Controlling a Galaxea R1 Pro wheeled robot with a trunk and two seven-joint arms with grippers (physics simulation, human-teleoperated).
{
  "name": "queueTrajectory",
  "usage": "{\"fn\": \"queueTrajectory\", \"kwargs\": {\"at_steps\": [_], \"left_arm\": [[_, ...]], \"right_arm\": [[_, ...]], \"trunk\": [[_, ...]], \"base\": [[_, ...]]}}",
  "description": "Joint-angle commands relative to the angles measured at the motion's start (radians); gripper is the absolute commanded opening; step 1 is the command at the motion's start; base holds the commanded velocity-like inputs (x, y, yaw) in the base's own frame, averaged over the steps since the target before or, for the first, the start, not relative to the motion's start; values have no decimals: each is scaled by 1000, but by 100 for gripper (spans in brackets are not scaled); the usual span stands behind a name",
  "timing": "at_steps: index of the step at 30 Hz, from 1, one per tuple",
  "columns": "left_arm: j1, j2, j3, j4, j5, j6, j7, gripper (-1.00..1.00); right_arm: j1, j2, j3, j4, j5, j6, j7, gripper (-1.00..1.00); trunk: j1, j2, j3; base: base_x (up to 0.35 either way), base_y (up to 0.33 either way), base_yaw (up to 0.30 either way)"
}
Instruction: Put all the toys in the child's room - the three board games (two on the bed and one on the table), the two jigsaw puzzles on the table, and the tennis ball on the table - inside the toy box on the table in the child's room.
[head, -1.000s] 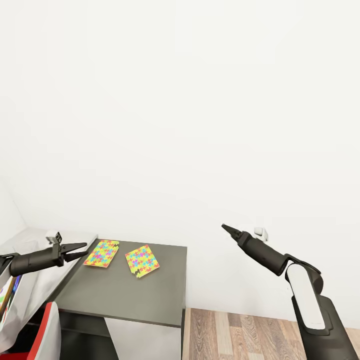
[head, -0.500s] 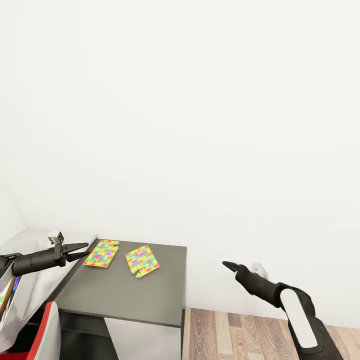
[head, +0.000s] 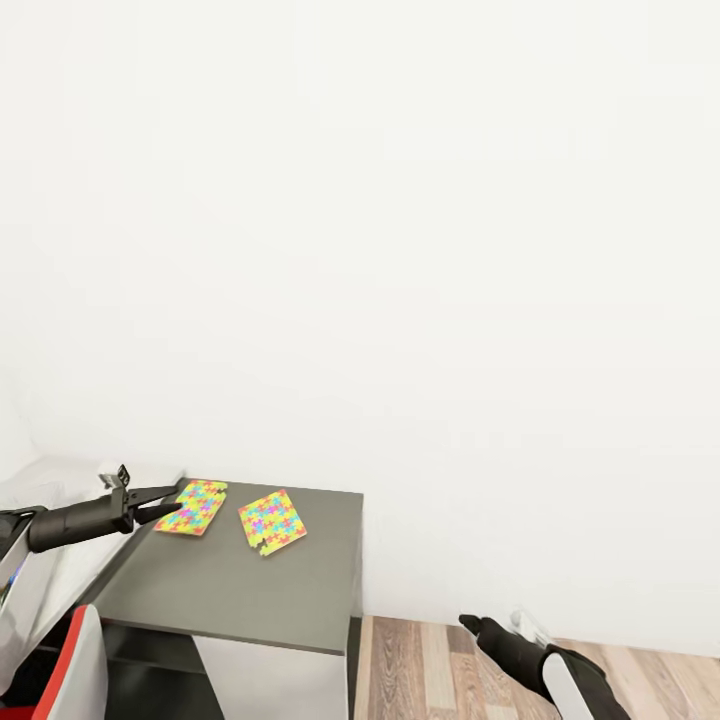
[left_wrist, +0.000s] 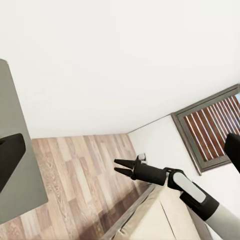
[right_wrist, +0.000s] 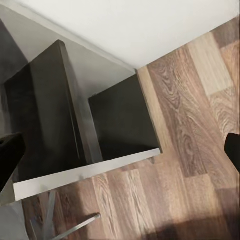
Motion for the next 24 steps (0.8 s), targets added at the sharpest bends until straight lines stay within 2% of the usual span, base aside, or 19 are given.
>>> {"fn": "queueTrajectory", "kwargs": {"at_steps": [1,13,24], "left_arm": [[0,0,0,0,0,11,-4,100],[0,0,0,0,0,11,-4,100],[0,-1,-1,0,-1,12,-4,100]], "right_arm": [[-1,1,-3,3,3,2,5,100],[0,-11,-8,35,1,-12,10,100],[-1,-11,-9,53,7,-14,10,100]], "trunk": [[1,-2,-1],[1,-2,-8],[1,-2,-14]], "base": [[0,-5,-122],[0,-1,-227],[0,0,-254]]}}
